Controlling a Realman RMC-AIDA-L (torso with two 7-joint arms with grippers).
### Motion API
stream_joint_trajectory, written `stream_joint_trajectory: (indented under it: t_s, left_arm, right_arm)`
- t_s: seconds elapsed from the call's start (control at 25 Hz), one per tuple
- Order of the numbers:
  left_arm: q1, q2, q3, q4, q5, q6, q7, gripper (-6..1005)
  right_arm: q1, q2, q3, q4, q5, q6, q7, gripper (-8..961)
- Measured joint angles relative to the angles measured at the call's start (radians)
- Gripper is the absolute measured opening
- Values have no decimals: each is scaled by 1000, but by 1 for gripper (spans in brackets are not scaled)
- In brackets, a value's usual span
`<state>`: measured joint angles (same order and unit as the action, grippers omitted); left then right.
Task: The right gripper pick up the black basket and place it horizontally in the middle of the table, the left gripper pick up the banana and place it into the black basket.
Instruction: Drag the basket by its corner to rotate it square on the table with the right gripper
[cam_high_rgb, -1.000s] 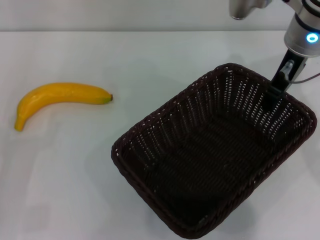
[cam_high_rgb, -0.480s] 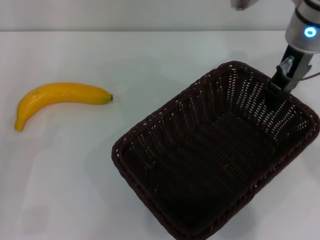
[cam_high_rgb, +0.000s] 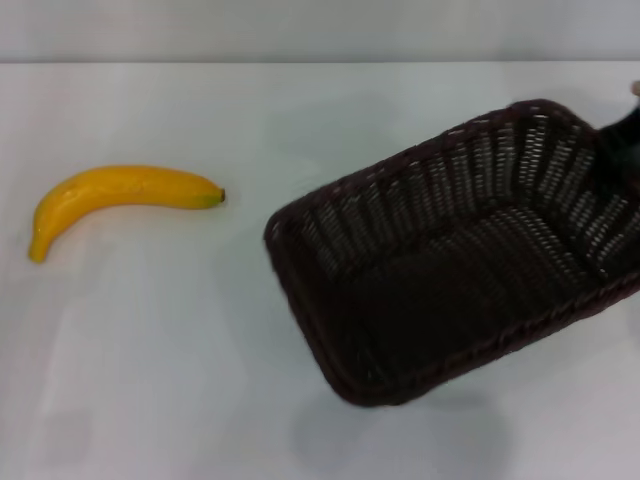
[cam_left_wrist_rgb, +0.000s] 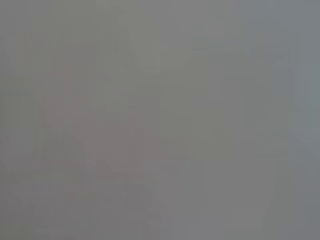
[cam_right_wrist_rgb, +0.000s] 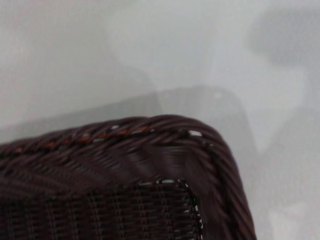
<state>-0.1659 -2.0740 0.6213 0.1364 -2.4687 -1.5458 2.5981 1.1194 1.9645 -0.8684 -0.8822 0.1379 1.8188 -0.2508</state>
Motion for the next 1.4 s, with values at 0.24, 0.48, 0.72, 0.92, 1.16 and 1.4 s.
stream_joint_trajectory:
  t_s: [0.24,0.48,0.72,0.92,1.16,1.4]
  left_arm:
    - [-13,5,0,2,-5,36,8,850]
    - [-30,9,0,19,-5,53,9,848]
    - [-48,5,0,40,-2,68,10,846]
    - [-64,7,0,40,0,83,11,845]
    - [-69,4,4,41,2,86,11,843]
    - [-68,2,7,42,3,88,11,841]
  right_arm:
    - [-38,10,108,-114,70,13,1,193]
    - [-162,46,132,-273,117,20,13,189]
    - [-249,46,176,-293,140,22,22,183]
    - [-296,62,131,-324,186,20,53,178]
    - [-396,59,-120,-431,431,-79,204,176]
    - [-478,58,-271,-510,477,-124,346,174]
